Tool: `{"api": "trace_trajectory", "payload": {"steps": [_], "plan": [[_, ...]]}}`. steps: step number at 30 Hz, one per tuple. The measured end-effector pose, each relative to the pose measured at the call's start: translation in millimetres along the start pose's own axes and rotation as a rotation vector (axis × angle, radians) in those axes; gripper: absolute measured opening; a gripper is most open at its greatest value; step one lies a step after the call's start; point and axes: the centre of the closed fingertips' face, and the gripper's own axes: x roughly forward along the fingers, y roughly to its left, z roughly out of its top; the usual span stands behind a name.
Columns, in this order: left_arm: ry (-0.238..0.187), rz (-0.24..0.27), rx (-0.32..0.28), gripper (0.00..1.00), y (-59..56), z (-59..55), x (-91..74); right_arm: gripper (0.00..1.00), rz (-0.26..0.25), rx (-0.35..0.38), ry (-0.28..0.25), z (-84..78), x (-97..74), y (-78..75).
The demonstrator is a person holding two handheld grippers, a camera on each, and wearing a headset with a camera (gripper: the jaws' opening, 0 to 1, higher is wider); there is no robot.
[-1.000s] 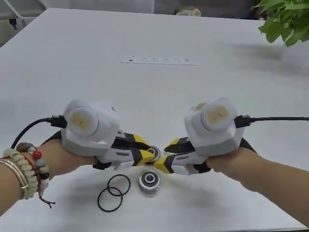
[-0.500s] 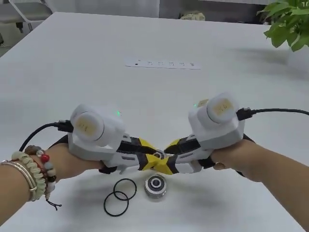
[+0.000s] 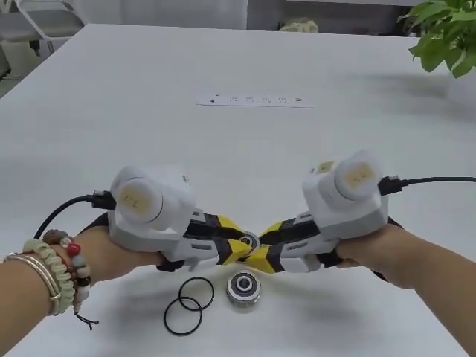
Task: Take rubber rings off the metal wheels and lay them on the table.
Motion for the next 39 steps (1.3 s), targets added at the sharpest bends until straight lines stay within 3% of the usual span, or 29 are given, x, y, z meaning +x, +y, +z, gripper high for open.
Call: {"api": "trace_trajectory", "payload": {"steps": [8, 12, 15, 24, 31, 39], "plan": [[-0.004, 0.011, -0.003, 0.08, -0.1, -0.2, -0.7, 0.19, -0.011, -0.067, 0.014, 0.1, -3.0, 1.5], [-0.007, 0.015, -0.008, 0.08, -0.1, -0.5, -0.6, 0.18, -0.01, -0.066, 0.016, -0.7, -3.1, 1.0], [-0.006, 0.018, -0.007, 0.08, -1.0, -0.1, -0.7, 0.18, -0.007, -0.054, 0.016, -0.9, -3.4, 1.3], [-0.005, 0.018, -0.002, 0.08, -2.3, -0.2, -0.8, 0.18, 0.017, 0.077, -0.006, -1.0, -7.0, 2.6], [-0.006, 0.018, -0.001, 0.08, -2.8, 0.1, -1.2, 0.17, 0.025, 0.093, -0.003, -1.3, -7.1, 3.9], [-0.006, 0.018, -0.003, 0.08, -2.7, 0.1, -1.4, 0.08, 0.036, 0.098, 0.012, -5.6, -9.8, 4.4]]}}
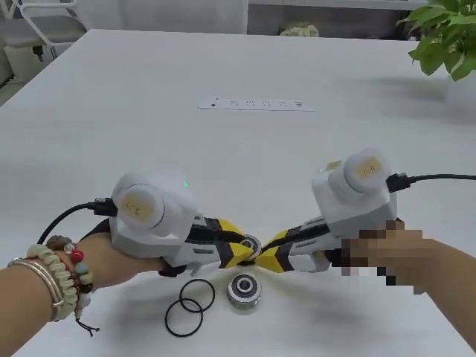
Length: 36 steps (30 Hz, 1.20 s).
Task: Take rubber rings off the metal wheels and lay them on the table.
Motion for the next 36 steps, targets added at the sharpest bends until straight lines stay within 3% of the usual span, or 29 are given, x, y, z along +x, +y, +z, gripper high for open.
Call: {"api": "trace_trajectory", "payload": {"steps": [4, 7, 10, 17, 36], "plan": [[0.001, 0.0, 0.002, 0.08, 0.0, -0.1, 0.1, 0.11, 0.005, 0.023, -0.005, 0.7, 0.2, 0.5], [0.0, -0.001, 0.002, 0.08, -0.1, -0.1, 0.2, 0.2, -0.018, 0.01, -0.032, 5.7, 1.0, -2.0], [0.001, -0.001, 0.002, 0.08, 0.0, -0.2, 0.3, 0.2, -0.019, -0.005, -0.03, 6.6, 3.2, -0.5], [0.001, 0.0, 0.003, 0.08, 0.0, -0.1, 0.3, 0.17, -0.022, -0.075, -0.009, 3.9, 3.3, -0.9], [-0.005, -0.001, -0.011, 0.08, 1.0, -0.1, 0.3, 0.06, -0.024, -0.099, 0.007, 0.1, 1.5, -3.2]]}}
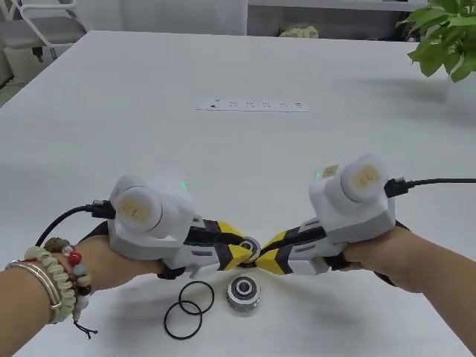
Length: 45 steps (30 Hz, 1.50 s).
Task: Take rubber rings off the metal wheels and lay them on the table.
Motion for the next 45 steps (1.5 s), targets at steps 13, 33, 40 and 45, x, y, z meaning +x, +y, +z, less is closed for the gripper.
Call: {"api": "trace_trajectory", "payload": {"steps": [13, 33, 40, 45], "plan": [[0.006, 0.012, -0.009, 0.07, 2.8, -1.6, -2.0, 0.0, -0.061, 0.164, 0.013, -0.3, 0.0, -9.6], [0.016, 0.015, 0.006, 0.07, 2.8, -2.3, -2.1, 0.0, -0.069, 0.528, -0.016, 2.4, -5.8, -16.0], [0.018, 0.013, 0.016, 0.07, 2.7, -2.6, -2.6, 0.0, -0.051, 0.463, -0.029, 10.5, -6.0, -11.8], [0.017, 0.011, 0.017, 0.07, 2.6, -2.6, -3.1, 0.0, -0.052, 0.439, -0.018, 11.8, -5.2, -8.1]]}}
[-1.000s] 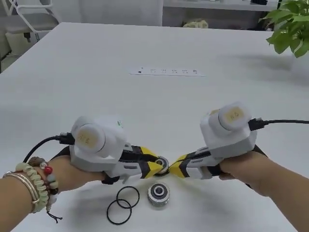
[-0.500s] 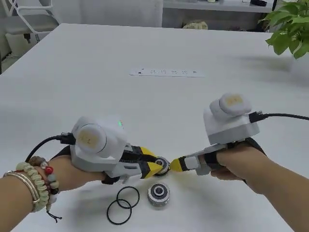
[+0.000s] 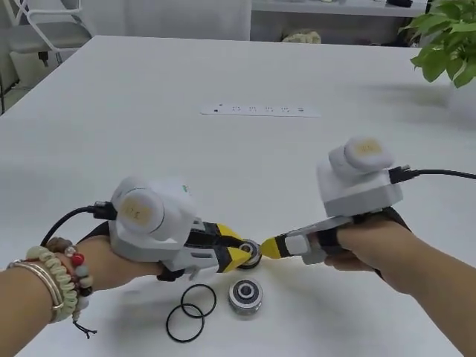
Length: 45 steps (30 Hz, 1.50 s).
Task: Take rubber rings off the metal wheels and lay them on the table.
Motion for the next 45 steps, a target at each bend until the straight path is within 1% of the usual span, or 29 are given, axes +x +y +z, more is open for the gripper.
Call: {"api": "trace_trajectory", "payload": {"steps": [2, 5, 10, 16, 22, 26, 30, 34, 35, 36, 37, 38, 42, 45], "plan": [[0.0, -0.001, 0.001, 0.07, -0.2, 0.0, -0.3, 0.0, -0.004, -0.016, 0.004, 0.0, 0.3, 2.9], [-0.001, 0.001, -0.001, 0.07, 0.0, 0.0, -0.5, 0.0, -0.007, -0.025, 0.007, 0.0, -0.1, 1.8], [-0.003, 0.001, -0.002, 0.07, 0.0, 0.2, -0.5, 0.0, -0.007, -0.034, 0.007, 1.6, -0.3, 4.5], [-0.004, 0.0, -0.003, 0.07, 0.3, 0.0, -1.3, 0.0, -0.012, -0.073, 0.012, 2.7, 1.0, 8.9], [-0.004, 0.003, 0.0, 0.07, 0.4, 0.0, -1.2, 0.0, -0.007, -0.094, 0.01, 4.8, 2.4, 8.6], [-0.004, 0.004, -0.001, 0.07, 0.4, 0.0, -1.2, 0.0, -0.016, -0.119, 0.016, 6.1, 5.5, 10.1], [-0.006, 0.005, -0.003, 0.07, 0.6, 0.0, -1.3, 0.0, -0.012, -0.12, 0.007, 8.1, 5.7, 10.7], [-0.013, 0.006, -0.008, 0.07, 0.5, 0.1, -1.5, 0.0, -0.002, -0.12, -0.004, 8.6, 7.6, 12.6], [-0.014, 0.006, -0.008, 0.07, 0.5, 0.1, -1.4, 0.0, 0.032, -0.102, -0.035, 14.2, 7.7, 19.9], [-0.014, 0.007, -0.008, 0.07, 0.5, 0.3, -1.3, 0.0, 0.068, -0.098, -0.054, 18.4, 6.8, 26.2], [-0.015, 0.007, -0.008, 0.07, 0.6, 0.6, -1.2, 0.0, 0.029, -0.106, -0.042, 18.7, 5.6, 20.6], [-0.016, 0.007, -0.008, 0.07, 0.6, 0.7, -1.1, 0.0, -0.001, -0.129, -0.033, 18.5, 6.0, 16.0], [-0.02, 0.012, -0.012, 0.07, 0.4, 1.0, 0.1, 0.0, 0.007, -0.128, -0.028, 14.6, 8.9, 16.4], [-0.014, 0.017, -0.032, 0.07, 0.7, 1.1, 0.8, 0.0, 0.004, -0.117, -0.031, 14.7, 7.5, 14.1]]}}
